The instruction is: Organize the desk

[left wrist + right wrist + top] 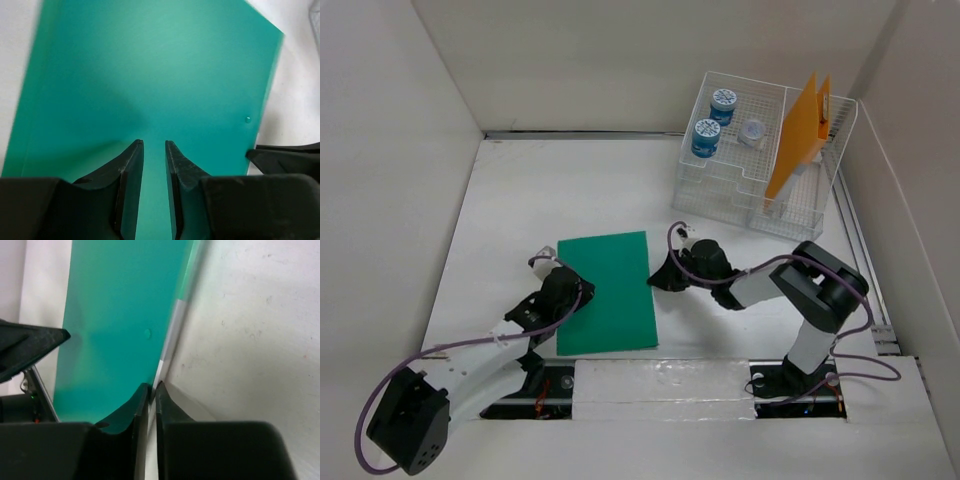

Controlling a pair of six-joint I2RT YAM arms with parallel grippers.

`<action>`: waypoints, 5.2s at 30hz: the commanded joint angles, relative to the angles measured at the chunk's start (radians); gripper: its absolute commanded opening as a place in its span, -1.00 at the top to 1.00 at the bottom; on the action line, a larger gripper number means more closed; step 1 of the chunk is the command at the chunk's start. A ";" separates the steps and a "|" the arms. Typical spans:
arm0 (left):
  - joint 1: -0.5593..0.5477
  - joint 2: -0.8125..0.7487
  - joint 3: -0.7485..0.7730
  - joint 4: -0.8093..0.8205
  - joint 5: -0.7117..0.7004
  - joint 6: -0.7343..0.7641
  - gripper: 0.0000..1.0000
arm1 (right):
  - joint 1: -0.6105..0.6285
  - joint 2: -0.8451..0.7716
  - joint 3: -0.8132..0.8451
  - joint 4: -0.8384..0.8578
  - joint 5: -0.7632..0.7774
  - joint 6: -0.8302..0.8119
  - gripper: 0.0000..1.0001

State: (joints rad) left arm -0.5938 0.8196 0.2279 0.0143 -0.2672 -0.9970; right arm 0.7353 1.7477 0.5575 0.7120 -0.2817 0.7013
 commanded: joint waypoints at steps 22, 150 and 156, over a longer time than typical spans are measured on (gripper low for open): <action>0.003 0.062 0.105 0.128 0.192 0.133 -0.21 | -0.157 -0.631 -0.134 -0.430 0.240 -0.128 1.00; 0.157 0.061 0.033 0.202 0.491 0.196 -0.54 | -0.209 -0.810 -0.208 -0.539 0.058 -0.022 1.00; 0.157 0.004 -0.077 0.155 0.453 0.163 -0.52 | -0.234 -0.807 -0.202 -0.589 -0.001 -0.051 1.00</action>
State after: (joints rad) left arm -0.4412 0.8654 0.1852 0.2142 0.1909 -0.8200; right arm 0.5095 0.9367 0.3576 0.1711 -0.2424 0.6910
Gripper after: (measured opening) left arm 0.762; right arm 0.009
